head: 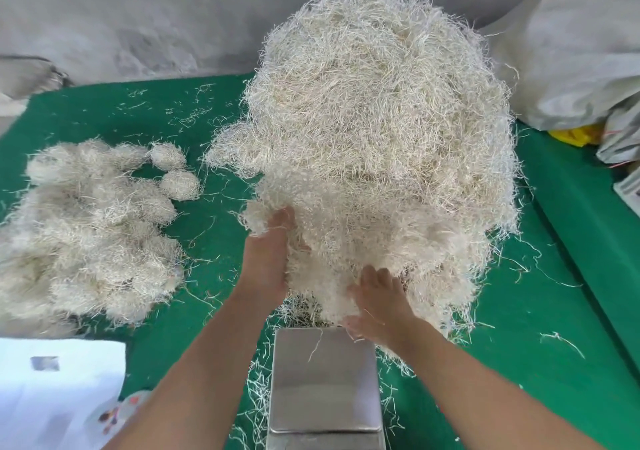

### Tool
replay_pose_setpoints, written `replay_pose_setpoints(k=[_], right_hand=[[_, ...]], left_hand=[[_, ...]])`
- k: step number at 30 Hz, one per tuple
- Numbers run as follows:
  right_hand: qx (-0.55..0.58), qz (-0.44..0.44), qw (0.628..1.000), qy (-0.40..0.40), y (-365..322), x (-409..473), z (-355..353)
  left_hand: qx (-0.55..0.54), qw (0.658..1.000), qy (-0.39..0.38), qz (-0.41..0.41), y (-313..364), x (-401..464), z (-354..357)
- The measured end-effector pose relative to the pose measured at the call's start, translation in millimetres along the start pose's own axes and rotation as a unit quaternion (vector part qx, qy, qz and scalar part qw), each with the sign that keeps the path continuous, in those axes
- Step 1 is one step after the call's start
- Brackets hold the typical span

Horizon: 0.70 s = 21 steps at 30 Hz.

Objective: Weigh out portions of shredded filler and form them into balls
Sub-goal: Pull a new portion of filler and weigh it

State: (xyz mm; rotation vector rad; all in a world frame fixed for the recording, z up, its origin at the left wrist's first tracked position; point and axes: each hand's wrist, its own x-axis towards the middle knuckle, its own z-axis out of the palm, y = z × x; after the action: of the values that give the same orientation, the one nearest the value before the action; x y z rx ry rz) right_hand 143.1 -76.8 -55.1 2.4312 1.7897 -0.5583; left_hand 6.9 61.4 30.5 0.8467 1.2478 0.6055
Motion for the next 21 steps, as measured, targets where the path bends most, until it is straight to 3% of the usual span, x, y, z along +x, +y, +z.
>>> replay_pose_setpoints(k=[2, 4, 5, 8, 9, 12, 14, 18, 21], right_hand=[[0.046, 0.032, 0.998, 0.006, 1.8, 4.2, 2.2], [0.148, 0.006, 0.987, 0.067, 3.1, 5.5, -1.6], [0.245, 0.011, 0.967, 0.074, 2.4, 4.1, -7.2], [0.518, 0.027, 0.850, 0.097, 2.6, 1.1, -24.2], [0.551, 0.025, 0.829, 0.095, 1.6, 0.7, -28.3], [0.592, 0.000, 0.798, 0.115, -3.6, -4.9, -31.0], [0.554, 0.004, 0.822, 0.129, -0.3, -10.0, -21.6], [0.337, -0.003, 0.939, 0.072, 2.5, -4.8, -2.8], [0.252, 0.055, 0.959, 0.118, 14.2, 10.0, 0.2]], left_hand=[[0.092, 0.995, -0.007, 0.033, -12.8, 2.8, 0.2], [0.210, 0.967, -0.081, 0.117, -23.9, -0.1, -3.3], [0.245, 0.951, -0.138, 0.128, -30.7, -2.1, -6.0], [0.323, 0.895, -0.290, 0.107, -56.3, -8.5, -10.9], [0.345, 0.884, -0.293, 0.118, -63.0, -10.0, -9.4], [0.315, 0.917, -0.181, 0.167, -67.2, -7.0, -1.7], [0.242, 0.946, -0.115, 0.181, -59.8, -7.7, 3.9], [0.026, 0.995, -0.070, 0.062, -47.7, -12.6, 7.1], [-0.024, 0.996, -0.083, 0.009, -36.0, -15.6, 7.8]])
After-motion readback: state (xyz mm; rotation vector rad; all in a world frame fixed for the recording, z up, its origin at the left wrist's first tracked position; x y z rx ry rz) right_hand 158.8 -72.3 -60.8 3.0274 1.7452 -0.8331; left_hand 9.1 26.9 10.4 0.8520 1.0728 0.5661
